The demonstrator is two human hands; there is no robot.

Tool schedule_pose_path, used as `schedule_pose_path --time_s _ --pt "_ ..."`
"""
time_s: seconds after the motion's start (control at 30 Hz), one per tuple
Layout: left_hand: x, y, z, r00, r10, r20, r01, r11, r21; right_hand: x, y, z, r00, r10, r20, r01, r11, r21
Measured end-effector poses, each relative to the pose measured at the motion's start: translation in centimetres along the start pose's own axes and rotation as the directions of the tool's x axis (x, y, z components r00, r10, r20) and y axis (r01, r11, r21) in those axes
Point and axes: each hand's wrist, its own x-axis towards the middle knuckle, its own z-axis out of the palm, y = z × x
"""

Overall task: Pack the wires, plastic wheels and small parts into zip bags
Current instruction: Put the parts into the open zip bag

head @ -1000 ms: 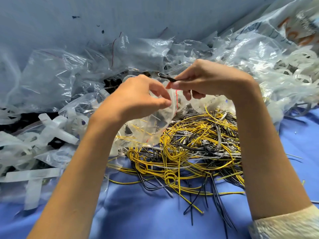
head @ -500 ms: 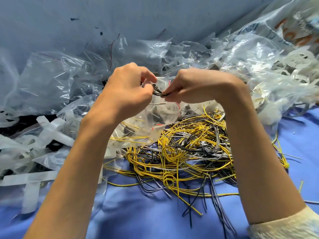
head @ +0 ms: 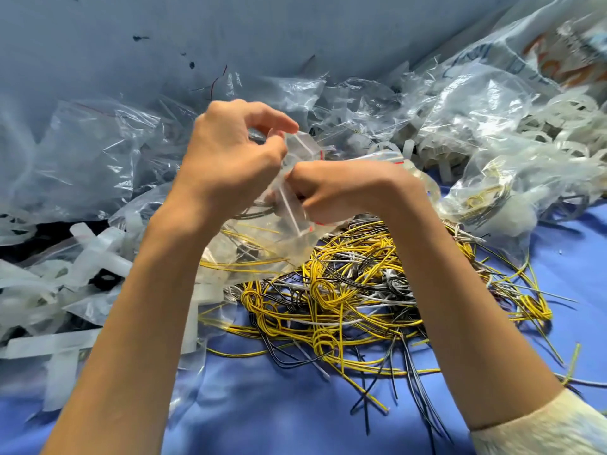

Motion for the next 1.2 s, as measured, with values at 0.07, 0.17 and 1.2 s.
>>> schedule_pose_path --time_s 0.07,0.17,1.2 --pt "-0.1 0.3 -0.2 1.000 -0.018 -0.018 0.017 0.998 -0.060 0.4 0.0 0.3 0.998 0.038 0.042 -0.036 0.998 -0.055" --pt "-0.1 0.5 -0.4 0.999 -0.023 -0.027 0.020 0.994 -0.110 1.0 0.5 0.9 0.994 0.088 0.070 -0.074 0.979 -0.190" --pt "0.1 -1.8 -2.8 0.976 -0.206 -0.065 0.216 0.921 0.324 0.9 6.8 1.0 0.924 0.283 -0.257 -0.234 0.950 0.208"
